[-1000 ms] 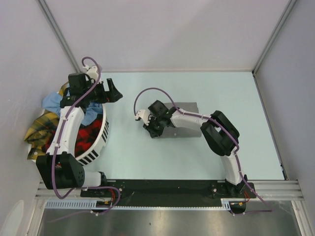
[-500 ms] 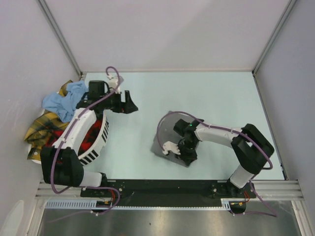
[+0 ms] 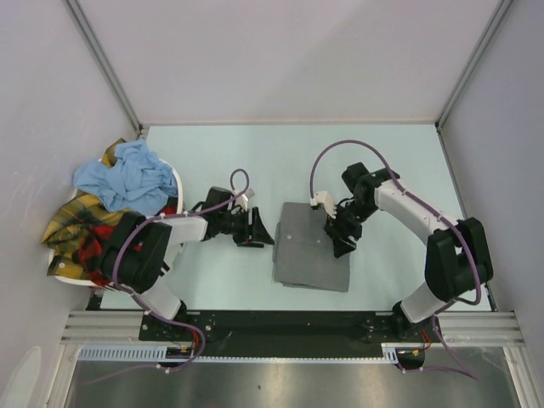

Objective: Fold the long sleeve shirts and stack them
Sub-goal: Fold the shirt

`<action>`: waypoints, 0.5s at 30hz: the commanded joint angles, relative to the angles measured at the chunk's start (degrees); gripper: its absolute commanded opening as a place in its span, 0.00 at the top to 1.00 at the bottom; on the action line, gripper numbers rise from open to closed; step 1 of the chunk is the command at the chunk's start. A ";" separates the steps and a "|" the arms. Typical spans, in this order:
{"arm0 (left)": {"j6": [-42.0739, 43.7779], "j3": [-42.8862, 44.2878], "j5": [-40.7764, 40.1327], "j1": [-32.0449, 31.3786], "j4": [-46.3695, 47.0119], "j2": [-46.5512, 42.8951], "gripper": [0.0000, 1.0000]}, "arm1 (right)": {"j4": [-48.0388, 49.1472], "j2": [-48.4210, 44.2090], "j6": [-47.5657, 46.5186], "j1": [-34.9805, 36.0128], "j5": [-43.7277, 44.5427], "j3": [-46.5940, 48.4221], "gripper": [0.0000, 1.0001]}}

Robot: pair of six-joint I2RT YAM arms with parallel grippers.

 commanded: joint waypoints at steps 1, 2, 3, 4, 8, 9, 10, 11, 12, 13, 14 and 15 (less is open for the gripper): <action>-10.97 -3.42 -2.31 -2.95 13.76 1.25 0.41 | 4.60 5.92 12.37 -1.79 -3.10 1.04 0.38; -11.58 -3.51 -3.11 -3.39 13.77 2.04 0.41 | 7.05 7.76 14.83 -2.49 -3.01 0.78 0.39; -11.85 -3.68 -3.82 -4.09 13.85 2.91 0.41 | 8.03 8.91 15.64 -2.84 -2.74 0.52 0.41; -12.20 -3.68 -4.61 -4.53 14.29 3.53 0.41 | 10.04 9.88 16.51 -3.11 -1.87 0.08 0.41; -13.79 -3.42 -5.41 -5.85 16.49 7.75 0.41 | 10.68 17.16 18.19 -4.69 -0.81 0.51 0.44; -13.61 -3.25 -5.41 -6.46 17.45 9.06 0.41 | 10.68 18.31 18.63 -5.13 -0.72 0.78 0.44; -13.87 -3.07 -5.23 -6.73 18.24 9.86 0.41 | 10.59 19.46 18.81 -5.22 -0.63 1.39 0.45; -14.22 -2.81 -4.71 -6.91 19.12 10.56 0.41 | 10.85 20.25 19.16 -5.39 -0.55 1.57 0.46; -14.57 -2.54 -4.53 -7.34 20.61 12.13 0.41 | 11.03 21.74 19.77 -5.66 -0.46 1.66 0.46; -14.84 -2.11 -4.44 -7.44 20.71 12.67 0.41 | 11.12 22.27 19.77 -5.66 -0.37 2.18 0.47; -14.93 -1.67 -4.35 -7.52 21.06 13.29 0.41 | 11.21 22.80 19.86 -5.75 -0.46 2.27 0.48; -15.10 -1.58 -4.35 -7.61 21.84 14.34 0.42 | 11.29 23.59 19.95 -6.01 -0.72 2.36 0.48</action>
